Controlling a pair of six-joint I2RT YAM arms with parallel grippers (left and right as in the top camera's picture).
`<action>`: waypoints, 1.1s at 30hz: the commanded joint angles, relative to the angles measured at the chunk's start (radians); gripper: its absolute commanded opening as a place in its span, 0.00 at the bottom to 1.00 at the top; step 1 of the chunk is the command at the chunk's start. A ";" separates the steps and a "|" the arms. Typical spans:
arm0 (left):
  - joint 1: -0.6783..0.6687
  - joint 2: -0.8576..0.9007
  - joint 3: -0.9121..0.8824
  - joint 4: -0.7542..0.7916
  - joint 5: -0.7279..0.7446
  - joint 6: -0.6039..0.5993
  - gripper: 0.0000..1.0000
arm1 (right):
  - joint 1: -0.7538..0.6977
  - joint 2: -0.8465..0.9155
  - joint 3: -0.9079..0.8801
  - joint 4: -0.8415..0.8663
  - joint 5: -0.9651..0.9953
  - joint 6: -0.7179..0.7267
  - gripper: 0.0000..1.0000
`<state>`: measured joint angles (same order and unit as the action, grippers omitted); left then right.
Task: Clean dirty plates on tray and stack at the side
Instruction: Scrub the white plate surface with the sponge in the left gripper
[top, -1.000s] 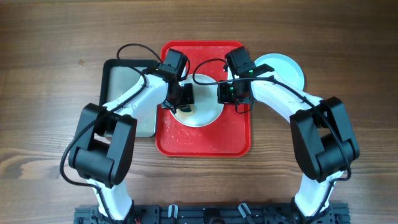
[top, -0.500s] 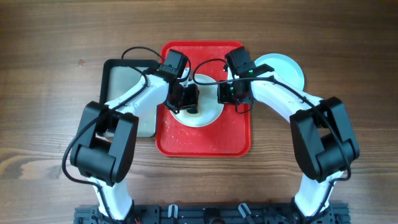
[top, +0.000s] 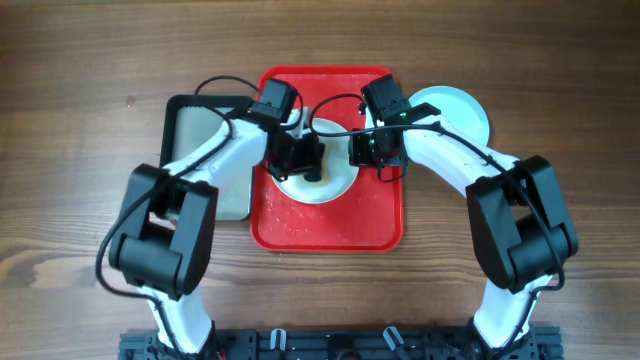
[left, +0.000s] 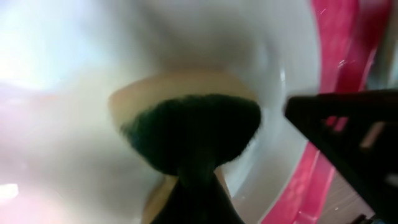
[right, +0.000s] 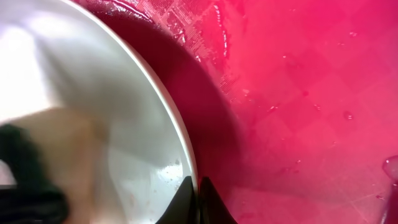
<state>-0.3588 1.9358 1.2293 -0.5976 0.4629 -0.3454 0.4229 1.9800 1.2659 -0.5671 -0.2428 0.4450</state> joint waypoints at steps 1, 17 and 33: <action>0.037 -0.108 0.022 -0.005 -0.003 0.027 0.04 | 0.006 0.019 0.000 0.005 -0.019 0.000 0.04; 0.029 -0.116 -0.088 0.018 -0.279 0.027 0.04 | 0.006 0.019 0.000 0.006 -0.019 0.000 0.04; 0.015 -0.105 -0.180 0.129 -0.172 0.023 0.04 | 0.006 0.019 0.000 0.006 -0.020 0.000 0.04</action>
<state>-0.3275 1.8286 1.0668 -0.4736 0.2344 -0.3347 0.4229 1.9800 1.2659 -0.5640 -0.2466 0.4450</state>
